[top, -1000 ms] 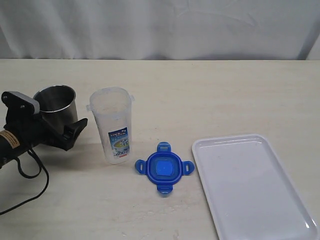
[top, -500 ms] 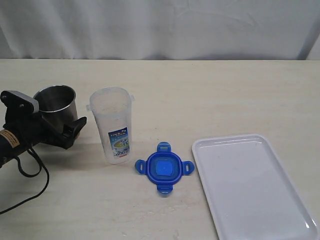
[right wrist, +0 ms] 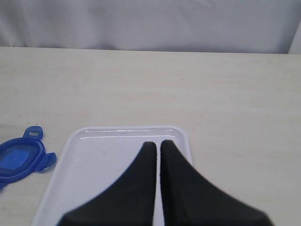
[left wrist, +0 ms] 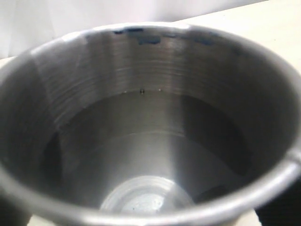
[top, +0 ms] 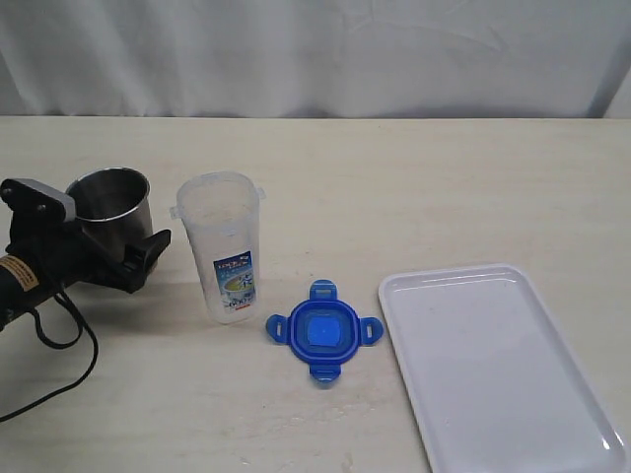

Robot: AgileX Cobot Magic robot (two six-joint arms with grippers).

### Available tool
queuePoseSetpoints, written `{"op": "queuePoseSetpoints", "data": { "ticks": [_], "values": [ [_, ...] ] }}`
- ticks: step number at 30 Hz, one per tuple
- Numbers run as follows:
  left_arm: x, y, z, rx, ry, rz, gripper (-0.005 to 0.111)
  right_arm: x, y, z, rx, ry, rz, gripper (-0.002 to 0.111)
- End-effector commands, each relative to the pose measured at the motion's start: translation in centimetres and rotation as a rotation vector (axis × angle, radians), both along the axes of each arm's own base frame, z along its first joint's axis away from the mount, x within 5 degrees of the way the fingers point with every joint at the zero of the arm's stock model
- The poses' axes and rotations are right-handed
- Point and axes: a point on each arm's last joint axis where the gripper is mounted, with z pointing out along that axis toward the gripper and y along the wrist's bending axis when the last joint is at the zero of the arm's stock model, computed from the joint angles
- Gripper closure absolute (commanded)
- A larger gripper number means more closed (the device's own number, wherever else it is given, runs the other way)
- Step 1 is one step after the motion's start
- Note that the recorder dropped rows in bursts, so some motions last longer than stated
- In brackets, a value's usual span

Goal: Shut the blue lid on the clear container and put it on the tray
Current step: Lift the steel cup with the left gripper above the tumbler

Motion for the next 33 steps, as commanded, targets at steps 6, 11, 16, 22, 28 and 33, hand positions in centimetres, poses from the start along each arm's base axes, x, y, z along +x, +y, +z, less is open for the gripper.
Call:
{"op": "queuePoseSetpoints", "data": {
  "ticks": [6,11,16,22,28,33],
  "values": [
    [0.3,-0.2,0.2,-0.043,-0.005,0.011,0.002,0.0,0.0,0.0,0.010,-0.005,-0.001,0.104],
    [1.2,-0.4,0.7,-0.087,-0.022,-0.021,0.002,0.0,0.0,0.0,0.010,-0.005,-0.001,0.104],
    [1.4,-0.3,0.7,-0.096,-0.026,-0.016,0.002,0.0,0.0,0.0,0.010,-0.005,-0.001,0.104],
    [1.4,-0.3,0.7,-0.096,-0.025,-0.016,0.004,0.0,0.0,0.0,0.010,-0.005,-0.001,0.104],
    [1.2,-0.7,0.7,-0.090,-0.022,-0.064,0.045,0.0,0.0,0.0,0.010,-0.005,-0.001,0.104],
    [1.1,-1.0,0.7,-0.087,-0.020,-0.095,0.078,0.0,0.0,0.0,0.010,-0.005,-0.001,0.104]
  ]
}}
